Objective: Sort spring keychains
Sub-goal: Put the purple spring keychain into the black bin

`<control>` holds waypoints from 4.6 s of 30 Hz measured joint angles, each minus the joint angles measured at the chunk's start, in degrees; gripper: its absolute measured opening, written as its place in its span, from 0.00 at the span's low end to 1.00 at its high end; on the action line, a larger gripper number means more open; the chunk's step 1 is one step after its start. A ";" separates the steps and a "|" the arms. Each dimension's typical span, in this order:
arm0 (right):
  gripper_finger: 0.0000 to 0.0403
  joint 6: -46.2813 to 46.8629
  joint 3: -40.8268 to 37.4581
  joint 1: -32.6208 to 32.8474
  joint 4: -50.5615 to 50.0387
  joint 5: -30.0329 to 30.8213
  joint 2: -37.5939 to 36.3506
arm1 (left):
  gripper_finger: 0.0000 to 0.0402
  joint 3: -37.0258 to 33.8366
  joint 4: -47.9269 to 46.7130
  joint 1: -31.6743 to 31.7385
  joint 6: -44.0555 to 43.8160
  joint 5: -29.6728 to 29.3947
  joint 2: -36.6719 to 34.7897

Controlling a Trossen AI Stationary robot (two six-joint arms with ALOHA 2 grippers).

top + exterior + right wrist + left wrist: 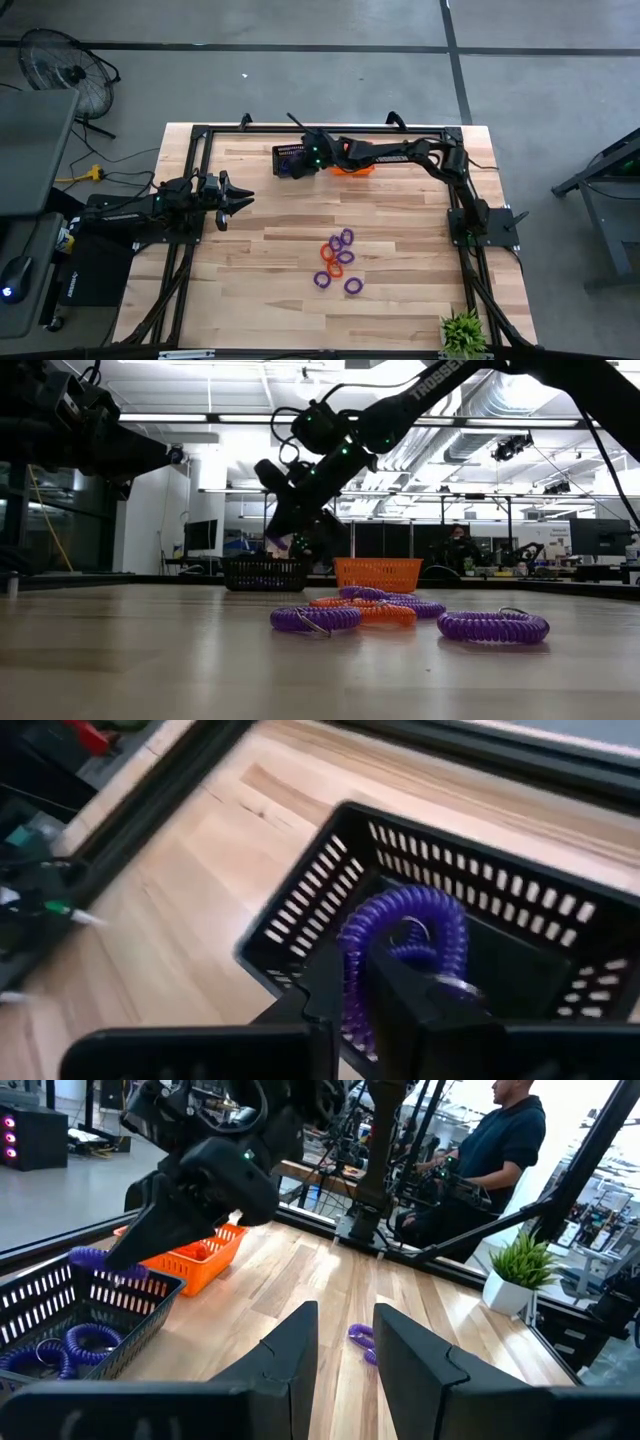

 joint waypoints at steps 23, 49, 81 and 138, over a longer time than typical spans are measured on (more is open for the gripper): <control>0.28 -1.29 0.00 -0.30 -1.96 -1.76 0.00 | 0.25 0.00 0.00 0.00 -0.02 0.00 0.00; 0.31 -23.73 0.00 2.76 -21.23 -31.07 -6.84 | 0.25 0.00 0.00 0.00 -0.01 0.00 0.01; 0.31 -30.78 -4.79 19.34 -54.82 -8.94 -7.41 | 0.25 0.00 0.00 0.00 -0.02 0.00 0.00; 0.31 15.64 -23.02 18.97 -32.04 -8.28 -13.06 | 0.25 0.00 0.00 0.00 0.00 -0.02 0.00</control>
